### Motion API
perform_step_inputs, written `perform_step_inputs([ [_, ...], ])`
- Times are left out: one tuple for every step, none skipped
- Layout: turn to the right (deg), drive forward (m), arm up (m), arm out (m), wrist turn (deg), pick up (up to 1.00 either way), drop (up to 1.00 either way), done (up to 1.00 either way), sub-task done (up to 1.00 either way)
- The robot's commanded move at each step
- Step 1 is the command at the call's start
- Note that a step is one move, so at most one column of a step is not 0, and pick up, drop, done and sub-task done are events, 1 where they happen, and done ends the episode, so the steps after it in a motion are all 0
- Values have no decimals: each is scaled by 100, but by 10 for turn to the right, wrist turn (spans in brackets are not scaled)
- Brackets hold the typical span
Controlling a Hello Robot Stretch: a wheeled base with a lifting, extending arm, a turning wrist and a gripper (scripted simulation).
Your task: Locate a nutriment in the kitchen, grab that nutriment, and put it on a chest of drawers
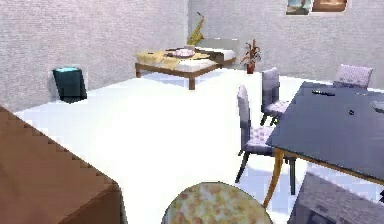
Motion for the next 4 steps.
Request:
perform_step_inputs([
  [-450, 0, 0, 0, 0, 0, 0, 0, 0],
  [-450, 0, 0, 0, 0, 0, 0, 0, 0],
  [-180, 0, 0, 0, 0, 0, 0, 0, 0],
  [450, 0, 0, 0, 0, 0, 0, 0, 0],
])
